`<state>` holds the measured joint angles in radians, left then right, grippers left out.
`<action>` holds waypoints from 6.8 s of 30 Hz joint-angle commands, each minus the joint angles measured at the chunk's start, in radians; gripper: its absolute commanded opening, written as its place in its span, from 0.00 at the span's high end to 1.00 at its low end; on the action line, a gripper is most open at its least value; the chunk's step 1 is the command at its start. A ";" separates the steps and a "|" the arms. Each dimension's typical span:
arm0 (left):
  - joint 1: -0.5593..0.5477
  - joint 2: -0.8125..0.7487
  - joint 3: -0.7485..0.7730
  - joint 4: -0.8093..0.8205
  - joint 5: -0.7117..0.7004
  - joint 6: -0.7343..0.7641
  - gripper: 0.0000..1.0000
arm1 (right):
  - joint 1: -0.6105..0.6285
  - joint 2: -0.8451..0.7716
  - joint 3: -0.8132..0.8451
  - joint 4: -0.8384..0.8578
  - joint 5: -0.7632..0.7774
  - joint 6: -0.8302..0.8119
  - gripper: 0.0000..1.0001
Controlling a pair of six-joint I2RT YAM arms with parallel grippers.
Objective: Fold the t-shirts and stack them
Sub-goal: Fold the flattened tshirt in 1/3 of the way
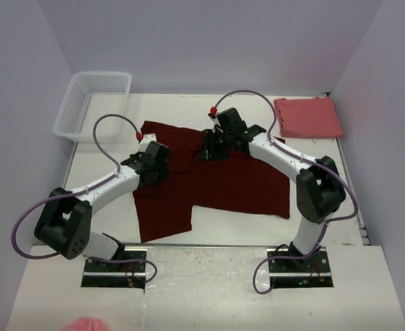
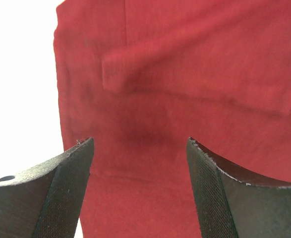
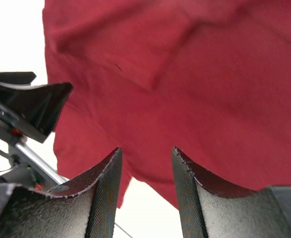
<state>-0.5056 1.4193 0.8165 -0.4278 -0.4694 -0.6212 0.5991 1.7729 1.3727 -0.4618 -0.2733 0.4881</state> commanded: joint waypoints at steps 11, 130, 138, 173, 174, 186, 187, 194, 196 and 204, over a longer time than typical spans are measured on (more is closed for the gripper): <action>0.084 0.124 0.251 -0.005 -0.046 0.064 0.43 | 0.011 0.364 0.345 -0.101 -0.221 -0.069 0.54; 0.184 0.184 0.337 0.084 0.066 0.153 0.48 | 0.024 0.188 0.315 -0.224 0.118 -0.106 0.46; 0.188 0.421 0.541 0.182 0.333 0.288 1.00 | -0.047 -0.010 0.166 -0.216 0.164 -0.114 1.00; 0.420 0.831 0.817 0.193 0.423 0.340 1.00 | -0.430 0.132 0.212 -0.332 0.192 -0.085 0.95; 0.426 0.833 0.825 0.187 0.423 0.341 1.00 | -0.436 0.140 0.219 -0.336 0.225 -0.089 0.93; 0.432 0.796 0.767 0.219 0.521 0.316 1.00 | -0.495 0.286 0.295 -0.377 0.224 -0.108 0.72; 0.430 0.788 0.760 0.222 0.529 0.313 1.00 | -0.499 0.290 0.298 -0.379 0.227 -0.106 0.72; 0.372 0.632 0.731 0.264 0.572 0.325 0.77 | -0.518 0.226 0.236 -0.311 0.215 -0.100 0.61; 0.317 0.578 0.740 0.262 0.548 0.340 0.69 | -0.519 0.179 0.220 -0.293 0.213 -0.097 0.58; 0.055 0.474 0.809 0.233 0.416 0.390 0.42 | -0.561 -0.038 0.142 -0.259 0.317 -0.039 0.55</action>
<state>-0.3653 1.9564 1.5799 -0.2008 -0.0055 -0.2718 0.0723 1.8748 1.5387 -0.7647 -0.0483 0.4030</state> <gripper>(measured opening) 0.579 0.445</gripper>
